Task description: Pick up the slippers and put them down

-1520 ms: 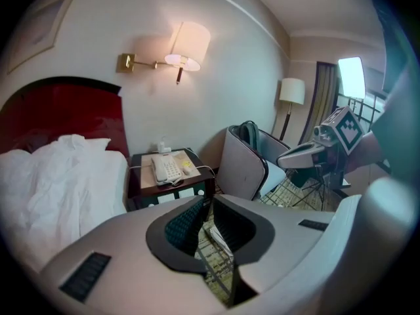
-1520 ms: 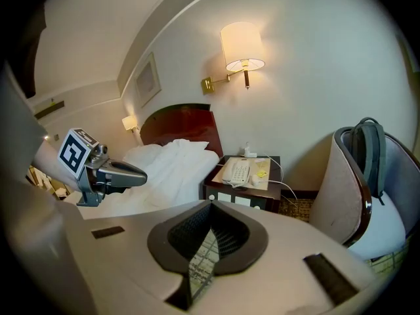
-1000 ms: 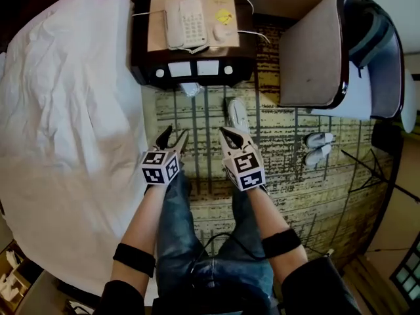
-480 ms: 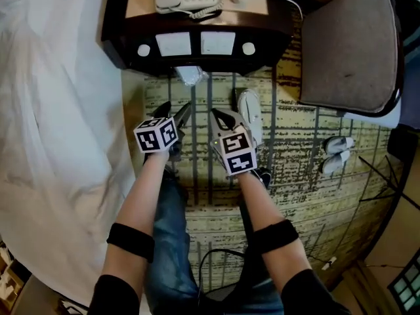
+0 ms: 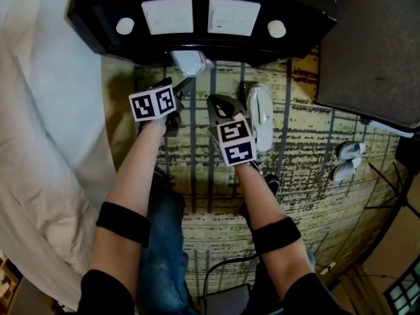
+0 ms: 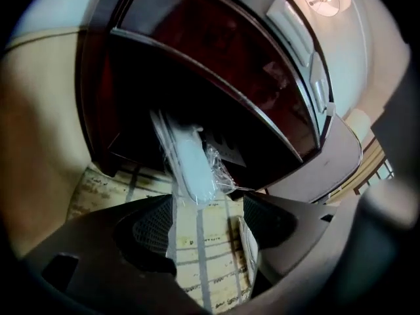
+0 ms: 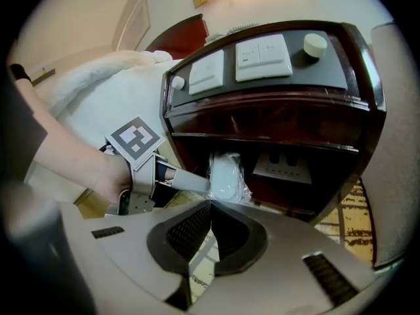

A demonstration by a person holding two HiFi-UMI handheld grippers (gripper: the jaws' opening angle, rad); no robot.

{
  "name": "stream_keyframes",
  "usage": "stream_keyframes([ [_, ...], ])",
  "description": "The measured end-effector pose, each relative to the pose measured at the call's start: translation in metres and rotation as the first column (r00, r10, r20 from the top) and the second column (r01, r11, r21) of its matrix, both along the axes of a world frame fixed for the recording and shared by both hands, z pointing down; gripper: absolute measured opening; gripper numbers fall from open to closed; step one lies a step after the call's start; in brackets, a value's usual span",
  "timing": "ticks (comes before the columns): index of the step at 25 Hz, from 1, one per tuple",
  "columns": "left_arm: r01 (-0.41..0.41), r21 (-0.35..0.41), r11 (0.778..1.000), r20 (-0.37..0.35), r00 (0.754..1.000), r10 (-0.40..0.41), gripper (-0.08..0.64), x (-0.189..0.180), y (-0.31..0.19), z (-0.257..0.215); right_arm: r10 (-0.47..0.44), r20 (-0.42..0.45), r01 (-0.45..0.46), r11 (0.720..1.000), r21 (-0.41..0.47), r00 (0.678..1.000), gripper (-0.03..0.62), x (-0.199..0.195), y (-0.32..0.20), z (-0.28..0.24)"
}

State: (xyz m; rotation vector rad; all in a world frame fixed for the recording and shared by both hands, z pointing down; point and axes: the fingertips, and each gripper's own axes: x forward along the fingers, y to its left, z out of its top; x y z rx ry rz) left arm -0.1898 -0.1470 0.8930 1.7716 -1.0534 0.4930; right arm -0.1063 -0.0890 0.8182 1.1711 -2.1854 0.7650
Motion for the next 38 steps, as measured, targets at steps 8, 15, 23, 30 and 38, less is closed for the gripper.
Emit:
stream_keyframes([
  [8, -0.002, -0.028, 1.0, -0.056, 0.998, 0.0, 0.428, 0.006, -0.023, 0.046, 0.045, 0.023, -0.045, 0.999, -0.006, 0.999, 0.002, 0.007, -0.008, 0.05],
  [15, 0.028, -0.013, 1.0, -0.119, 0.992, -0.029, 0.428, 0.012, -0.039, 0.069, 0.044, 0.044, -0.044, 0.999, 0.002, 0.998, 0.002, 0.003, -0.012, 0.065],
  [23, 0.027, 0.019, 0.999, -0.188, 0.982, -0.023, 0.201, 0.022, -0.049, 0.066, 0.049, 0.047, -0.049, 0.999, -0.015, 0.998, 0.002, 0.008, -0.007, 0.078],
  [30, -0.009, 0.027, 1.0, -0.286, 0.958, 0.017, 0.116, 0.03, -0.033, 0.055, 0.074, 0.066, -0.073, 0.997, -0.026, 0.995, 0.002, 0.011, -0.003, 0.078],
  [38, -0.091, 0.023, 0.996, -0.327, 0.94, 0.094, 0.104, 0.041, 0.025, 0.033, 0.081, 0.067, -0.078, 0.996, -0.041, 0.994, 0.002, 0.018, 0.018, 0.057],
])
